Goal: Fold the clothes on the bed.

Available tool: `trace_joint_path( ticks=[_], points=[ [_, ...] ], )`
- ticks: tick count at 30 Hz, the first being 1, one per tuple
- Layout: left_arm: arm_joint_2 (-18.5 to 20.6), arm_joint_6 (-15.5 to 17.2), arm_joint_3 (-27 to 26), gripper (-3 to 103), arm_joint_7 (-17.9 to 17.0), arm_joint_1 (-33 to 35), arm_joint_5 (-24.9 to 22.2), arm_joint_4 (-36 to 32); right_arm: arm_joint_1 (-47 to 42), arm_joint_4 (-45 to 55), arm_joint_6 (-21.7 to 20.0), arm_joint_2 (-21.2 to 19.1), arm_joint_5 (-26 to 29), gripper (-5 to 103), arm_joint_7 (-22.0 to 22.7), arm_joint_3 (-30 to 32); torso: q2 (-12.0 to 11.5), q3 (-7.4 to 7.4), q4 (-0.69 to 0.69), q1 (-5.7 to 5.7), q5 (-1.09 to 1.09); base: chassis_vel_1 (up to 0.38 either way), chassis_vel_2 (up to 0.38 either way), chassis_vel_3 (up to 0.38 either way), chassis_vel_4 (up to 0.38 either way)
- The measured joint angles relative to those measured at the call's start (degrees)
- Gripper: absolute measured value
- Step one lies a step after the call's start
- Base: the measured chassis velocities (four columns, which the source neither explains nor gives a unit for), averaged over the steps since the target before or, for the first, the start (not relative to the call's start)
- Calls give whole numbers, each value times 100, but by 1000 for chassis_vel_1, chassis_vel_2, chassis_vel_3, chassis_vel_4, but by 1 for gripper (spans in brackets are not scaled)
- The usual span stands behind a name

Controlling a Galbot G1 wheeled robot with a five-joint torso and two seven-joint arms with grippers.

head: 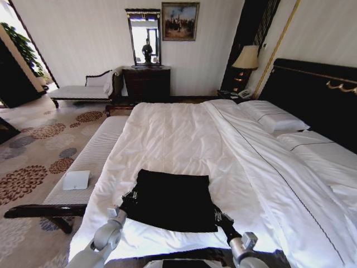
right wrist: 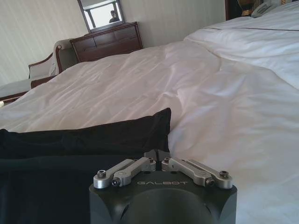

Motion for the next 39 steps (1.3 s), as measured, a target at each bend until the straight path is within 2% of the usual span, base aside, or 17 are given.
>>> trace_joint_path(
  ticks=[5, 10, 19, 39],
  points=[
    [67, -8, -150, 3, 2, 288, 41, -259, -137, 77, -11, 113, -88, 1, 1, -56, 0, 0, 0, 0, 1, 0, 0, 0, 0],
    [10, -61, -130, 3, 15, 415, 185, -212, -270, 75, 5, 193, -217, 1, -10, -128, 0, 0, 0, 0, 0, 0, 0, 0, 0],
    [-77, -83, -73, 3, 32, 353, 254, 19, -459, 40, 143, 225, -453, 1, -38, -109, 0, 0, 0, 0, 1, 0, 0, 0, 0],
    [-155, -40, -53, 3, -50, 476, 410, -2, -559, -65, 207, 253, -676, 1, -32, -198, 1, 0, 0, 0, 0, 0, 0, 0, 0]
  ],
)
